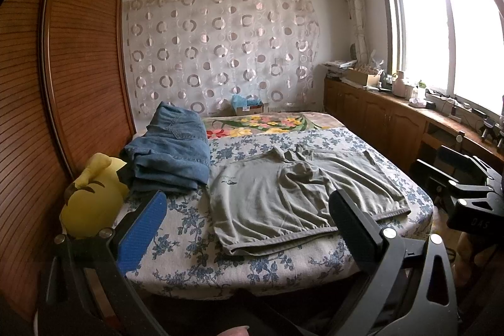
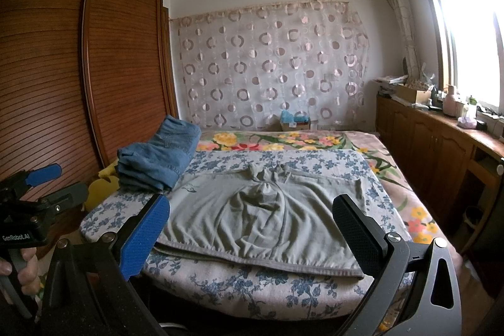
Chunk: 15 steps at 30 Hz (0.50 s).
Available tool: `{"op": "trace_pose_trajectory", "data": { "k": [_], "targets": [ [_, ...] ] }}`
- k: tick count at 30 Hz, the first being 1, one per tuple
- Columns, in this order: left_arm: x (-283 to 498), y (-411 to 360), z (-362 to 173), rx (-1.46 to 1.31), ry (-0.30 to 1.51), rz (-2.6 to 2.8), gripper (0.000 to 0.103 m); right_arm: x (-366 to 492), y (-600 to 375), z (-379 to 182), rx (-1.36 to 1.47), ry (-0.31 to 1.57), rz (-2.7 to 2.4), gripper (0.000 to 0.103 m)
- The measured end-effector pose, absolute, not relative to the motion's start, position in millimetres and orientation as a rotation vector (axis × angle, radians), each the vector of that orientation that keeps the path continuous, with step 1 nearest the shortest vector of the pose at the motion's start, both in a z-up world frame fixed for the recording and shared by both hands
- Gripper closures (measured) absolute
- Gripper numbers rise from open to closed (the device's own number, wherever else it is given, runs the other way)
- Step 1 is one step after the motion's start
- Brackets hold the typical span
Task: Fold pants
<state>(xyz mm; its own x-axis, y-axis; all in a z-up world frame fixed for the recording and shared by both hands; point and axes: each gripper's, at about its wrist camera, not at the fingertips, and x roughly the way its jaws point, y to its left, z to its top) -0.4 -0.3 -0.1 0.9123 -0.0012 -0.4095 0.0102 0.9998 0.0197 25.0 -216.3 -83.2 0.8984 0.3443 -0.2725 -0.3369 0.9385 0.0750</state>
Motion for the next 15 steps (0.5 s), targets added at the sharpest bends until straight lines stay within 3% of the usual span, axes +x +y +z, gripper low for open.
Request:
{"op": "trace_pose_trajectory", "data": {
  "k": [15],
  "targets": [
    [-0.9, -0.4, 0.0, 0.022, 0.420, -0.005, 0.000, 25.4, -215.6, -82.1, 0.027, 0.284, 0.354, 0.000]
  ]
}}
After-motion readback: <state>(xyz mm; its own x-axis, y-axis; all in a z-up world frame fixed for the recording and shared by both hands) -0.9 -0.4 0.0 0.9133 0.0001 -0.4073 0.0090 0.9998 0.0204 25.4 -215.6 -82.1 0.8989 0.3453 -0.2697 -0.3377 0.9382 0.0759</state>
